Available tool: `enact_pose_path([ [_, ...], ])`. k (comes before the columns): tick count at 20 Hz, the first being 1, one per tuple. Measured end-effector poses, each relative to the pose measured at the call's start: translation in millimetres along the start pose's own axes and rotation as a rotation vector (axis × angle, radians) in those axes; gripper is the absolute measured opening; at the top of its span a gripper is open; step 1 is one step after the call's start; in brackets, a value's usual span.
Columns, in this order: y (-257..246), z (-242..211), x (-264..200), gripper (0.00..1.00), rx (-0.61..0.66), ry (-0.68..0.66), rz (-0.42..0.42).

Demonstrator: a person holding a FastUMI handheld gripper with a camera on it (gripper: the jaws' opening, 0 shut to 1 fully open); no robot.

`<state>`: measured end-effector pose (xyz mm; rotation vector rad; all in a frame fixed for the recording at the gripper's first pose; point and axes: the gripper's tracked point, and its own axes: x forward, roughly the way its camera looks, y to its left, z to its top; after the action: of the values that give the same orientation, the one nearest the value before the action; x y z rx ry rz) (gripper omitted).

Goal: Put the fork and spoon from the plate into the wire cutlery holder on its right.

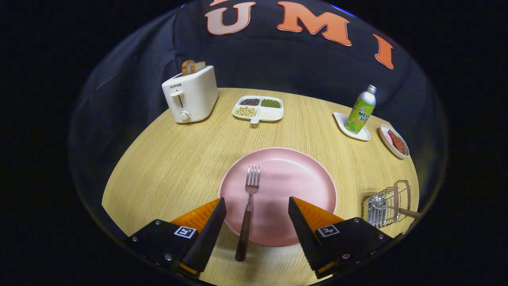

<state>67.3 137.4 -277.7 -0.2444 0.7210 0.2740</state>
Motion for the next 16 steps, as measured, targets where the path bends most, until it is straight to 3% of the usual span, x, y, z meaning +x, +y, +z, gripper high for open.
enact_pose_path([
  [2,6,-6,5,0.88,-0.007,0.014,0.009],
  [7,11,-15,16,0.57,-0.038,0.029,-0.008],
  [12,13,-22,26,0.34,-0.019,0.065,-0.007],
  [14,8,-23,24,0.20,0.001,0.076,-0.023],
  [15,8,-22,24,0.07,0.017,0.078,-0.017],
  [16,8,-19,21,0.05,0.035,0.074,-0.012],
])
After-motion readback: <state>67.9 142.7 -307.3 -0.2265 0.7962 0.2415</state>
